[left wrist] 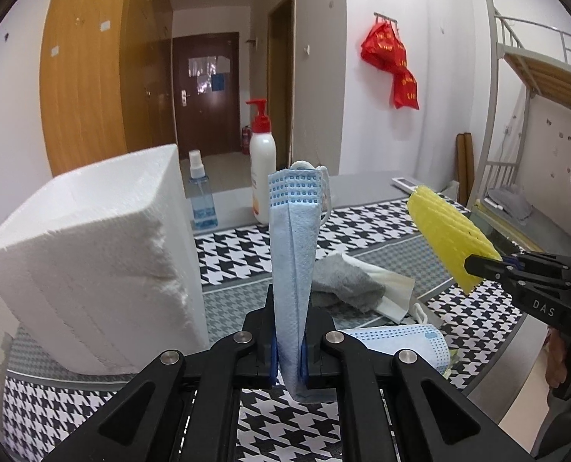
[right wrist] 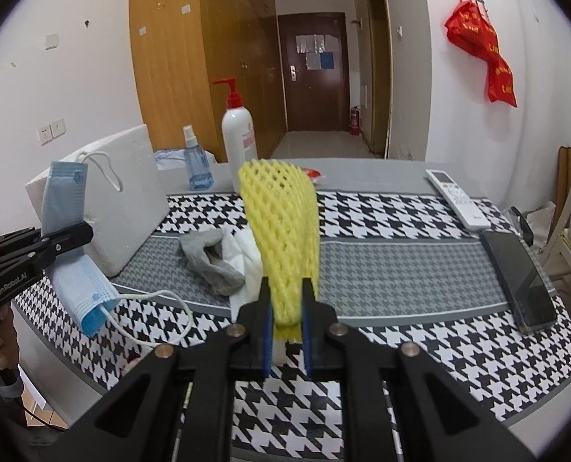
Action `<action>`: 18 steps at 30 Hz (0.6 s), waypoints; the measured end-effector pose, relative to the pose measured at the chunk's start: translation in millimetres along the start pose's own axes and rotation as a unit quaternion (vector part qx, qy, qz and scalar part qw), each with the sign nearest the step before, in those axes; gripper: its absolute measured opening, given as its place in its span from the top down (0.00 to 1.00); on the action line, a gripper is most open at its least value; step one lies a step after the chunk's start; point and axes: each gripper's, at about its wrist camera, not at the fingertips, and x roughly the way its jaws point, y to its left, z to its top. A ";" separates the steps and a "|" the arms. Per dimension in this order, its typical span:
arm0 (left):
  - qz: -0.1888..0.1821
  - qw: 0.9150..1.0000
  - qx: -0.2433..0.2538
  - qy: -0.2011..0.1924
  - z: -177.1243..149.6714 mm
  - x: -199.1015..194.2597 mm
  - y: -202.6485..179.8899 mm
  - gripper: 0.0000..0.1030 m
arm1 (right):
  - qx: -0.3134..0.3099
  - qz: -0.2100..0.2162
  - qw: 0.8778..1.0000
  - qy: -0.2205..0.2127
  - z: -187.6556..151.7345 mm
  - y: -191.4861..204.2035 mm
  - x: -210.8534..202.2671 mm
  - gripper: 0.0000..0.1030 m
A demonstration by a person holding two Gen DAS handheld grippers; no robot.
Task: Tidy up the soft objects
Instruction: 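Carry the mask with the left gripper into the white foam box and release it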
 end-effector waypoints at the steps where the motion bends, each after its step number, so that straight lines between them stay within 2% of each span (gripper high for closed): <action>1: 0.002 1.000 0.001 -0.004 1.4 -2.4 0.2 0.92 | -0.003 0.003 1.000 -0.003 0.9 2.4 -1.7 0.85; 12: 0.020 0.999 0.005 -0.045 22.2 -23.9 3.8 0.92 | -0.014 0.027 0.999 -0.038 17.4 11.6 -11.2 0.85; 18: 0.028 0.998 0.002 -0.055 34.0 -27.9 5.8 0.92 | -0.018 0.038 0.998 -0.052 26.7 15.7 -16.0 0.85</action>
